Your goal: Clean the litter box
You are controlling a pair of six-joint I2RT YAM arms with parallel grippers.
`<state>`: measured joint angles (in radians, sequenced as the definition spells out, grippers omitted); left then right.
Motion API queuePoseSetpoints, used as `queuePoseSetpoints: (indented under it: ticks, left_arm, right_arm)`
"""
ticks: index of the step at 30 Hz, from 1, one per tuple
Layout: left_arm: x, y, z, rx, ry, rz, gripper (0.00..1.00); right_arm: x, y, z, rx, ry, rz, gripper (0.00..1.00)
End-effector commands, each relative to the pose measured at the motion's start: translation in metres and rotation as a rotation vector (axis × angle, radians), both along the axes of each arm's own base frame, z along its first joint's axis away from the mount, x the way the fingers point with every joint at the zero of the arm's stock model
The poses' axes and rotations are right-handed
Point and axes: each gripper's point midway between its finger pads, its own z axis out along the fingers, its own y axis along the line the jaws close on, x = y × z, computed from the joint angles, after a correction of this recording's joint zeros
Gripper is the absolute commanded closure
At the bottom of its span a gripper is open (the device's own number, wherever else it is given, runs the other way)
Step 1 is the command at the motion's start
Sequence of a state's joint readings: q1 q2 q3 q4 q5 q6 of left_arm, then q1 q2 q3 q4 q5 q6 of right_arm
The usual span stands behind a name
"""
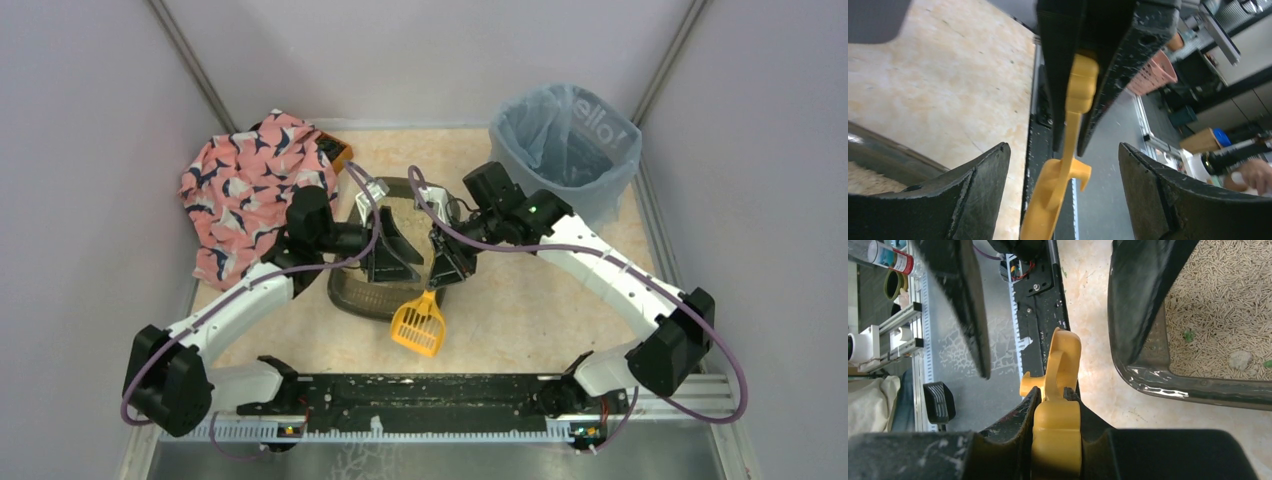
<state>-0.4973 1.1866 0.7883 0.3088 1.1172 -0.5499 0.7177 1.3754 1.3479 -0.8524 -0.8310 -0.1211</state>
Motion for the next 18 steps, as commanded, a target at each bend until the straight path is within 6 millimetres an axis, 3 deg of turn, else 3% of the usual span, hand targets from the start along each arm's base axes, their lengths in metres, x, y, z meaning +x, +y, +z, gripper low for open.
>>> queuePoseSetpoints:
  ticks: [1,4,7,12,18]
  left_arm:
    - [-0.029,-0.005,0.003,-0.026,-0.072,-0.156,0.17]
    - [-0.045,-0.011,-0.001,-0.011,-0.103,-0.205,0.17]
    - [-0.051,-0.011,-0.006,0.017,-0.13,-0.196,0.12]
    - [-0.059,-0.015,-0.014,0.029,-0.117,-0.214,0.13]
    - [-0.057,-0.027,-0.032,0.066,-0.054,-0.224,0.26]
  right_arm:
    - [0.005,0.011,0.02,0.086,-0.07,0.038,1.0]
    - [0.011,0.014,0.02,0.078,-0.079,0.033,1.0]
    - [0.016,0.017,0.021,0.074,-0.089,0.035,1.0]
    - [0.019,0.024,0.036,0.114,-0.104,0.054,1.0]
    - [0.019,0.026,0.041,0.124,-0.108,0.061,1.0]
